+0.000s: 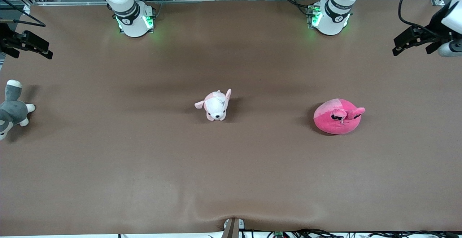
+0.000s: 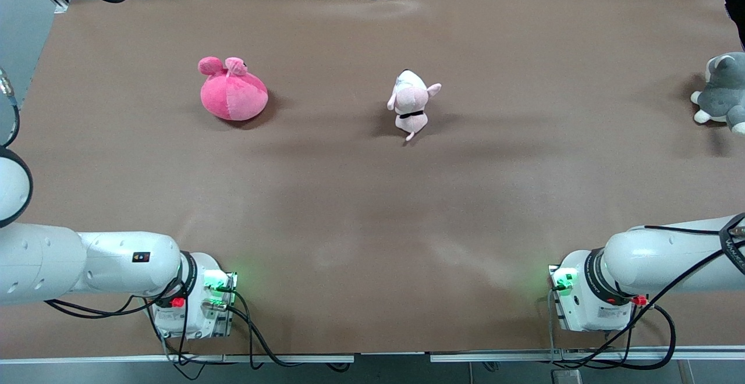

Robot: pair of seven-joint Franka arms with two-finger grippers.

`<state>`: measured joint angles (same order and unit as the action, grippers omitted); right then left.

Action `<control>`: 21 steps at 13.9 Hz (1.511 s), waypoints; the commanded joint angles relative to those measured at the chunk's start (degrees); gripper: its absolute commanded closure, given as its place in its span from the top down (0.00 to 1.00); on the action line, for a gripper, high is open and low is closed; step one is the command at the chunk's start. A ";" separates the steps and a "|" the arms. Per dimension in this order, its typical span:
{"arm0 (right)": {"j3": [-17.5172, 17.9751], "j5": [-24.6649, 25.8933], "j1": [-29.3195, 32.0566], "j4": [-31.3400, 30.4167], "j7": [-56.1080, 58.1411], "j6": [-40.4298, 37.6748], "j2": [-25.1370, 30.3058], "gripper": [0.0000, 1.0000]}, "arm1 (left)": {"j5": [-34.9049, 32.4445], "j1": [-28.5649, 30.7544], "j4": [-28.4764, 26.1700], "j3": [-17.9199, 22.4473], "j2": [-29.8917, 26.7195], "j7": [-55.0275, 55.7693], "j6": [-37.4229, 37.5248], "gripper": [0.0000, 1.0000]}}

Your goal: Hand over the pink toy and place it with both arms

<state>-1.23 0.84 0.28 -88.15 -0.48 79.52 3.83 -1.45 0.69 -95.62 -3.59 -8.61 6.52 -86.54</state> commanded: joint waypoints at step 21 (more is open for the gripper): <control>-0.08 0.04 -0.19 -0.71 -0.04 -0.16 0.92 1.00 | 0.13 0.45 1.40 -0.18 1.40 -0.02 5.07 1.00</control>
<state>-1.23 0.84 0.28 -88.15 -0.48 79.52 3.83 -1.45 0.80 -95.06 -3.65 -7.79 6.53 -82.45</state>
